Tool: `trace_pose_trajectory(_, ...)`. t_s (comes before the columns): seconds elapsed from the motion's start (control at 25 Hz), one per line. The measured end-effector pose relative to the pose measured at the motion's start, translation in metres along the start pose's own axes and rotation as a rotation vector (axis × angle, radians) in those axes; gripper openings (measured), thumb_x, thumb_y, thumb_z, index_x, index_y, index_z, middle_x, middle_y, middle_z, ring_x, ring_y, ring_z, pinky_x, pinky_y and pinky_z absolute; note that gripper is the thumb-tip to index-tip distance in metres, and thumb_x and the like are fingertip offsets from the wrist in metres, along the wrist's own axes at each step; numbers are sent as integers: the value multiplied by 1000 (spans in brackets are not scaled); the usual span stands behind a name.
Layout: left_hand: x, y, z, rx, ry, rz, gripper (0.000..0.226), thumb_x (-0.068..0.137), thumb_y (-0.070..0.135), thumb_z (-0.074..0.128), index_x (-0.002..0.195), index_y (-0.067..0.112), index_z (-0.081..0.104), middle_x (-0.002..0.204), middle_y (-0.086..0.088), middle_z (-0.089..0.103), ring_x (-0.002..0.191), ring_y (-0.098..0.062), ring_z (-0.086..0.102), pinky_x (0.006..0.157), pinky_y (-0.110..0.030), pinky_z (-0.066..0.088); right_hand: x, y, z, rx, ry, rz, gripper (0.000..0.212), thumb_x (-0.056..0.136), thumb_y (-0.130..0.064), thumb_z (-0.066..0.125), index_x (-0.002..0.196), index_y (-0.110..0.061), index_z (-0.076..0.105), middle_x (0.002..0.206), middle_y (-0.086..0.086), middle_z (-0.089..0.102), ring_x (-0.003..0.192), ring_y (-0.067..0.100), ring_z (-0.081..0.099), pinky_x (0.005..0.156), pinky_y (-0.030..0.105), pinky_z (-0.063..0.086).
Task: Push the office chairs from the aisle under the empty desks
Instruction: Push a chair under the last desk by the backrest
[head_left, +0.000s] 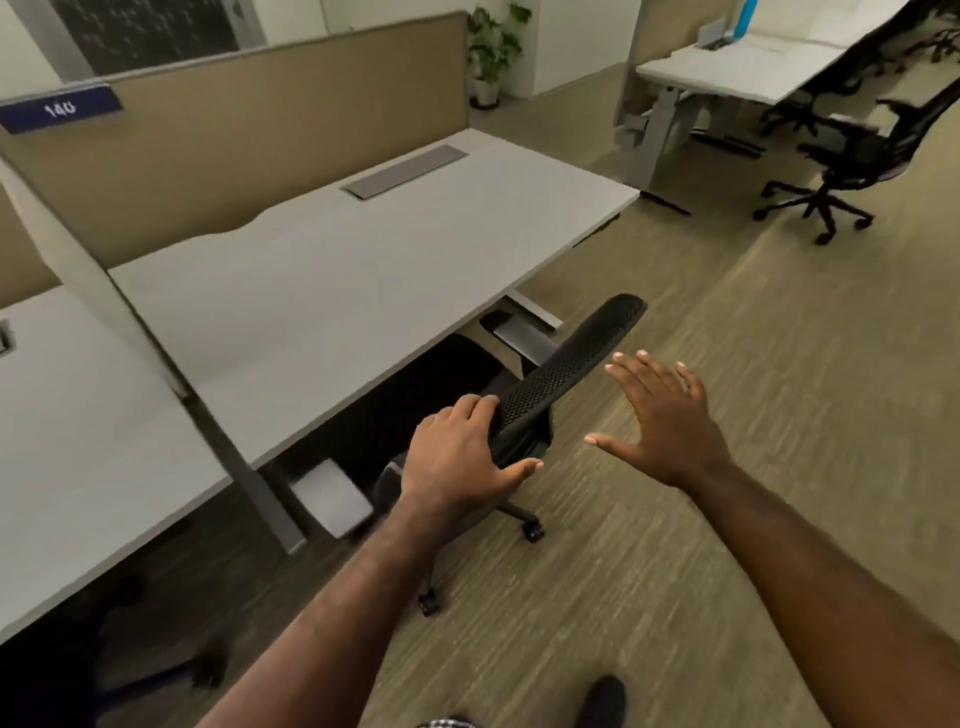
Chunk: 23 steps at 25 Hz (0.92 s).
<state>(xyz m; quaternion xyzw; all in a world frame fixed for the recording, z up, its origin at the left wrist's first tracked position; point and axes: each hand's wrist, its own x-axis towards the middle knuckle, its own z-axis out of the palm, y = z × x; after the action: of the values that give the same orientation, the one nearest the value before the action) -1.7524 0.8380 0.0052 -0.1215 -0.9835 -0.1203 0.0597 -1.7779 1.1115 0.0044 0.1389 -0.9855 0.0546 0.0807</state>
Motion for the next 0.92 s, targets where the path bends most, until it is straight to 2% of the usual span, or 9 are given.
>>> trace_pose_trajectory(0.12, 5, 6, 5, 30, -12, -165, 94, 69, 95, 29, 132, 27, 50, 120, 6, 60, 104, -19, 58, 84, -38, 48, 42, 30, 4, 10, -48, -92, 101, 76, -85, 31, 151, -17, 37, 159, 2, 32, 149, 23, 20, 117, 56, 13)
trace_pose_trajectory(0.2, 12, 14, 10, 102, 19, -314, 96, 68, 99, 20, 118, 27, 58, 106, 6, 63, 93, -18, 60, 72, -36, 48, 73, 52, 13, 18, -66, -203, 103, 75, -86, 31, 150, -16, 39, 160, 1, 32, 149, 22, 21, 118, 55, 10)
trace_pose_trajectory(0.28, 9, 13, 4, 163, 71, -392, 92, 65, 102, 17, 97, 28, 62, 85, 8, 60, 74, -15, 56, 57, -32, 39, 97, 49, 19, 30, -61, -276, 96, 77, -81, 45, 147, -15, 44, 156, 2, 39, 147, 22, 28, 117, 54, 10)
trace_pose_trajectory(0.36, 12, 25, 10, 255, 141, -474, 86, 65, 102, 21, 80, 27, 60, 68, 8, 54, 60, -15, 49, 52, -30, 29, 127, 58, 25, 47, -81, -381, 82, 75, -67, 69, 137, -15, 54, 141, 4, 55, 137, 24, 42, 116, 52, 18)
trace_pose_trajectory(0.44, 9, 34, 12, 271, 158, -516, 83, 65, 102, 24, 70, 26, 57, 61, 8, 54, 55, -17, 52, 51, -30, 26, 146, 59, 28, -6, -85, -481, 66, 69, -60, 76, 117, -17, 62, 115, 4, 65, 114, 27, 57, 105, 45, 36)
trace_pose_trajectory(0.52, 16, 38, 12, 288, 167, -546, 83, 62, 104, 23, 65, 27, 53, 59, 9, 53, 53, -15, 49, 49, -29, 23, 162, 64, 28, -2, -83, -561, 60, 64, -65, 73, 98, -18, 60, 95, 2, 61, 92, 27, 59, 83, 39, 45)
trace_pose_trajectory(0.6, 34, 38, 6, 287, 165, -549, 83, 59, 106, 22, 61, 27, 48, 55, 12, 49, 50, -12, 42, 46, -27, 20, 175, 72, 25, 11, -82, -593, 65, 61, -78, 62, 89, -19, 55, 87, 0, 56, 82, 23, 54, 71, 37, 45)
trace_pose_trajectory(0.76, 50, 28, 0, 306, 105, -557, 88, 54, 108, 20, 61, 26, 52, 54, 12, 49, 49, -11, 47, 43, -26, 24, 181, 75, 25, 22, -65, -618, 80, 58, -97, 42, 83, -21, 48, 81, -3, 48, 75, 18, 43, 66, 33, 41)
trace_pose_trajectory(0.92, 66, 34, 4, 284, 123, -558, 85, 54, 107, 23, 58, 27, 51, 50, 13, 44, 44, -7, 40, 42, -24, 19, 192, 90, 29, 47, -57, -607, 86, 57, -97, 39, 84, -18, 54, 84, 2, 57, 79, 23, 54, 65, 34, 44)
